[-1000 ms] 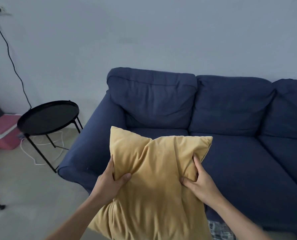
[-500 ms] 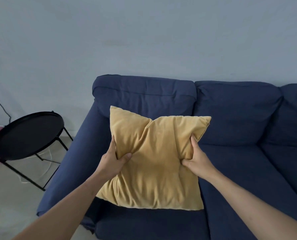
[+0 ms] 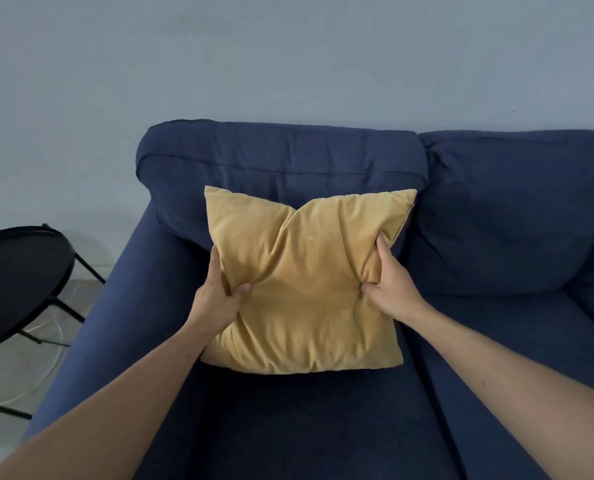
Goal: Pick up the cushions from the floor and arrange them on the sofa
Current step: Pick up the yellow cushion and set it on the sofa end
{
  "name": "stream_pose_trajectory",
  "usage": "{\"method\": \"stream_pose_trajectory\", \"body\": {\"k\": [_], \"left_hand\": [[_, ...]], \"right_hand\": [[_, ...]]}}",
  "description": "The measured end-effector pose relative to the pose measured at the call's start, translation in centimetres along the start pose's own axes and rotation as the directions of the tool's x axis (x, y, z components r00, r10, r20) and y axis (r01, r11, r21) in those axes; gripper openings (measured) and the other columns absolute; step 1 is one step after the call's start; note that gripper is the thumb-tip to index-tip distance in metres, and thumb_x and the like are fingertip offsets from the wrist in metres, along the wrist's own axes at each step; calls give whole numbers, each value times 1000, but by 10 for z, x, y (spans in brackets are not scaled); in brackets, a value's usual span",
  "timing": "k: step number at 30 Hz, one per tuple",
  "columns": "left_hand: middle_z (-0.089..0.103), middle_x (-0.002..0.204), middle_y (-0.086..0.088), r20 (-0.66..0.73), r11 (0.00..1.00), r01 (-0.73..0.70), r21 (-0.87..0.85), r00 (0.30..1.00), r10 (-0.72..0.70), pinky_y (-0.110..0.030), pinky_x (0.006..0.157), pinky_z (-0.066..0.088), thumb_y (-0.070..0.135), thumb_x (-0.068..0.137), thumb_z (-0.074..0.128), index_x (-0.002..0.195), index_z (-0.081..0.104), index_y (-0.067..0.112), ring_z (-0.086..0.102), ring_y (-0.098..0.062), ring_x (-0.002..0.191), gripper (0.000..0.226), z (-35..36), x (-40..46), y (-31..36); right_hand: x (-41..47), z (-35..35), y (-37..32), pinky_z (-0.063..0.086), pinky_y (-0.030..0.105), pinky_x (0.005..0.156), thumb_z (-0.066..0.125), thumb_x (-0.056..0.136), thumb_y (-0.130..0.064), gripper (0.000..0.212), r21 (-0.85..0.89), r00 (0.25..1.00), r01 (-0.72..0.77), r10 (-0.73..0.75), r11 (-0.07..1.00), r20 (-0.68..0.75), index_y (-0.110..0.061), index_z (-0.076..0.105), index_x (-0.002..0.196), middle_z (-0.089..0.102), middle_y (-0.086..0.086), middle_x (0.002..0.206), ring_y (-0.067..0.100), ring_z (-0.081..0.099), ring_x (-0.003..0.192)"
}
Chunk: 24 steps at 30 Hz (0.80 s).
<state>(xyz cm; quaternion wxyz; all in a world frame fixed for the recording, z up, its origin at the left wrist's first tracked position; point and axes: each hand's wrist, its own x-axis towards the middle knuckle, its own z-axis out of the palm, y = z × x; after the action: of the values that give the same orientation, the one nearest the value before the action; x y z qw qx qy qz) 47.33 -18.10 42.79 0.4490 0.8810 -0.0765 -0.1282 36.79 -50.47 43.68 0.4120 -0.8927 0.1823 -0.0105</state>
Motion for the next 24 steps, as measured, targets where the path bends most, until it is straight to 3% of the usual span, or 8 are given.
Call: {"method": "stream_pose_trajectory", "body": {"k": [3, 6, 8, 13, 17, 20, 24], "left_hand": [[53, 156, -1, 21, 997, 59, 49, 998, -60, -49, 111, 48, 29, 101, 72, 169, -3, 41, 55, -36, 139, 103, 13, 22, -19], [65, 125, 0, -29, 988, 124, 90, 992, -121, -45, 100, 51, 26, 100, 73, 170, 1, 37, 62, -35, 122, 101, 24, 41, -30], [64, 115, 0, -54, 981, 163, 101, 986, -158, -44, 91, 51, 27, 99, 74, 170, 4, 35, 61, -31, 111, 101, 29, 53, -36], [63, 131, -11, -21, 964, 203, 174, 979, -203, -43, 90, 47, 33, 98, 75, 170, 5, 26, 58, -30, 112, 100, 35, 72, -40], [34, 158, -24, -50, 921, 266, 286, 963, -263, -58, 108, 43, 37, 103, 65, 170, -3, 20, 44, -48, 138, 97, 34, 65, -30], [22, 166, -20, -119, 855, 229, 466, 973, -196, -67, 112, 39, 36, 105, 55, 168, -3, 22, 35, -51, 145, 87, 38, 41, -17], [12, 176, -14, -87, 788, 119, 604, 993, -83, -64, 121, 32, 42, 107, 51, 170, 1, 23, 25, -43, 157, 83, 58, 2, 19]], "right_hand": [[19, 17, 20, 38, 44, 122, 72, 94, -9, 116, -12, 999, -36, 36, 999, -2, -42, -11, 167, 42, 6, 158, 26, 46, 143], [35, 25, 35, 41, 43, 118, 76, 93, -12, 117, -9, 998, -62, 61, 998, -34, -45, -10, 166, 47, 8, 151, 24, 49, 134], [46, 29, 43, 43, 43, 114, 77, 93, -14, 119, -18, 996, -84, 83, 996, -36, -45, -11, 166, 48, 9, 143, 22, 50, 124], [60, 36, 53, 47, 45, 112, 80, 90, -27, 126, -27, 992, -126, 126, 992, -6, -44, -20, 164, 45, 13, 140, 21, 51, 114], [53, 28, 58, 49, 40, 103, 75, 93, -47, 118, -44, 995, -89, 90, 995, 32, -48, -20, 163, 39, 7, 147, 20, 52, 115], [33, 10, 63, 51, 45, 102, 64, 97, -60, 106, -131, 995, -80, 88, 988, 53, -41, -13, 167, 37, 3, 155, 23, 52, 130], [-6, -33, 76, 45, 50, 114, 56, 101, -60, 93, -175, 996, -71, 80, 982, 46, -34, -2, 170, 27, 3, 169, 26, 35, 152]]}}
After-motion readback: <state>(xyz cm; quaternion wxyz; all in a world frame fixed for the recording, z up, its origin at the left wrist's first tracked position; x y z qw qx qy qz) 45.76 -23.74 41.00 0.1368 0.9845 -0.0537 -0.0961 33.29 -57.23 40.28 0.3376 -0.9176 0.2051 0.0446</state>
